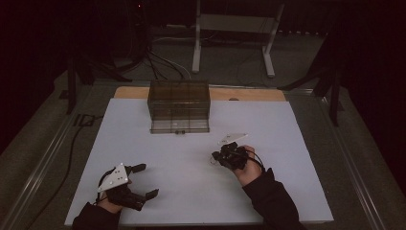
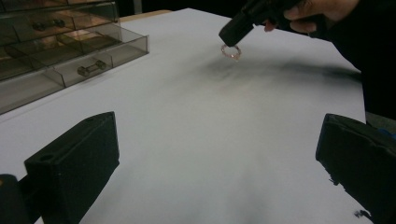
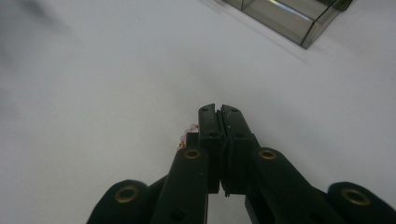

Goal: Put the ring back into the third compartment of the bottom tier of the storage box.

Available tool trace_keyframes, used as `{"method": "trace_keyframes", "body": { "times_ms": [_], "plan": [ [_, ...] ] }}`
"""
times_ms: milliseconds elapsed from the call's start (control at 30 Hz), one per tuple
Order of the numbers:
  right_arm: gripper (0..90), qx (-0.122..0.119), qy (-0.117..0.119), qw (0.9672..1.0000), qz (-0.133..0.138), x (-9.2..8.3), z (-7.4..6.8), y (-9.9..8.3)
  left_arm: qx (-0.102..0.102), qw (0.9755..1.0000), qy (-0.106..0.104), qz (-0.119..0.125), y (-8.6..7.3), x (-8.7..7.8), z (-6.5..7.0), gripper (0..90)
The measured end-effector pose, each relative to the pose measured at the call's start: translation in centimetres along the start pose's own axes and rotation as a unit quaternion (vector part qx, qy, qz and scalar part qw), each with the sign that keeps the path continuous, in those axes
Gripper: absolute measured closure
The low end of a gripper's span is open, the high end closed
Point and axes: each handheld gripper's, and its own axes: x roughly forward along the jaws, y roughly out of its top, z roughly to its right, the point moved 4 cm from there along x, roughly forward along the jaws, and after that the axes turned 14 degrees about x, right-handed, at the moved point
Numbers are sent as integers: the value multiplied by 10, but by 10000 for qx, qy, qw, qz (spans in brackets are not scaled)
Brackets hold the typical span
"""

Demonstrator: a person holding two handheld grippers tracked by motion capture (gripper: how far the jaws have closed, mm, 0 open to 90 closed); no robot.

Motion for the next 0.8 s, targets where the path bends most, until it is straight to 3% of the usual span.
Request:
{"method": "trace_keyframes", "body": {
  "times_ms": [800],
  "plan": [
    [879,-50,115,9998,125,0,-9,25,1,10000,-8,6,0,0,0,5]
  ]
}}
